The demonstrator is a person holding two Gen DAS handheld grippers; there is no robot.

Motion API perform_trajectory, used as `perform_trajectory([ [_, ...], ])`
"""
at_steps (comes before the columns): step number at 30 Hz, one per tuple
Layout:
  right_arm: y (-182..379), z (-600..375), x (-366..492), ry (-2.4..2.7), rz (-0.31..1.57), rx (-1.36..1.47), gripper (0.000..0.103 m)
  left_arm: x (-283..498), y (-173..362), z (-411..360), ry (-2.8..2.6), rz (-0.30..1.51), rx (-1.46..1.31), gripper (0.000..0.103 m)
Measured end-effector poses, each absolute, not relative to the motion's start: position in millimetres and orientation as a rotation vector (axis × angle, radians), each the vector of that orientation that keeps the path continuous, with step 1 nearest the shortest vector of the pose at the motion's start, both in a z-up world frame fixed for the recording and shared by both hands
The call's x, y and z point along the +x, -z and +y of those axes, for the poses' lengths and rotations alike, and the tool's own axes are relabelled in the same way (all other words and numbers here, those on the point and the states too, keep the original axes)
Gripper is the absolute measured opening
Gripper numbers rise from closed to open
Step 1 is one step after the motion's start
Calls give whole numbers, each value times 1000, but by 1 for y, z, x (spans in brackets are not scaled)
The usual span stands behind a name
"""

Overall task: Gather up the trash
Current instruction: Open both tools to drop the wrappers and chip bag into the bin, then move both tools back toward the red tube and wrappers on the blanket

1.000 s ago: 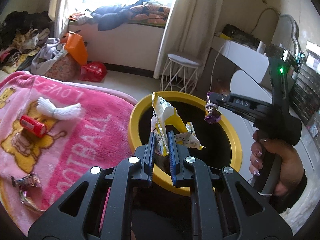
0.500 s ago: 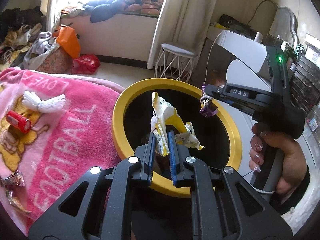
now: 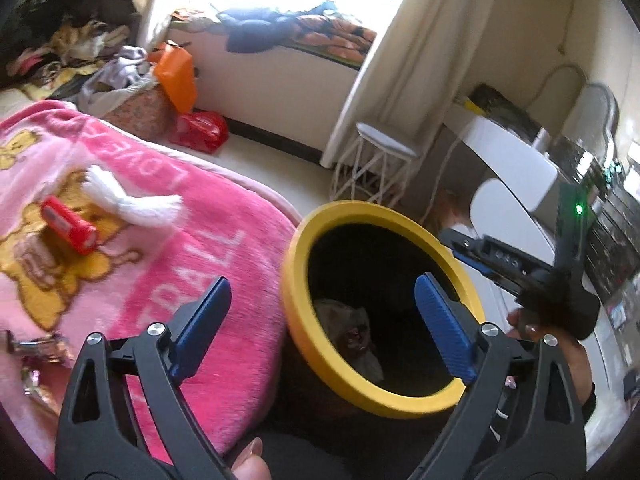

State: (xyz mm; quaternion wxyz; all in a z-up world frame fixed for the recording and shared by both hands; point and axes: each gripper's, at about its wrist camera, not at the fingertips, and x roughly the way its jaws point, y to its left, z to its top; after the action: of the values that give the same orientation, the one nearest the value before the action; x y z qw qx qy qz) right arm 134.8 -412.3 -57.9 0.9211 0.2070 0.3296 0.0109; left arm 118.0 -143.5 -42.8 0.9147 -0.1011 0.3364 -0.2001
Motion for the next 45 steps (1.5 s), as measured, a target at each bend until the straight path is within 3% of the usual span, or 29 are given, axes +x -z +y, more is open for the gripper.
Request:
perform_trajectory([
  [6,48,-395,131,-73,661,385,38,115,34,-118,331,656,-230,89],
  [18,30,-354,125,-174,625,307,49,113,24,-73,222,622,-278,92],
  [45,29,-193,94,-578,663,33,50,112,21,35,-17,592,-373,92],
])
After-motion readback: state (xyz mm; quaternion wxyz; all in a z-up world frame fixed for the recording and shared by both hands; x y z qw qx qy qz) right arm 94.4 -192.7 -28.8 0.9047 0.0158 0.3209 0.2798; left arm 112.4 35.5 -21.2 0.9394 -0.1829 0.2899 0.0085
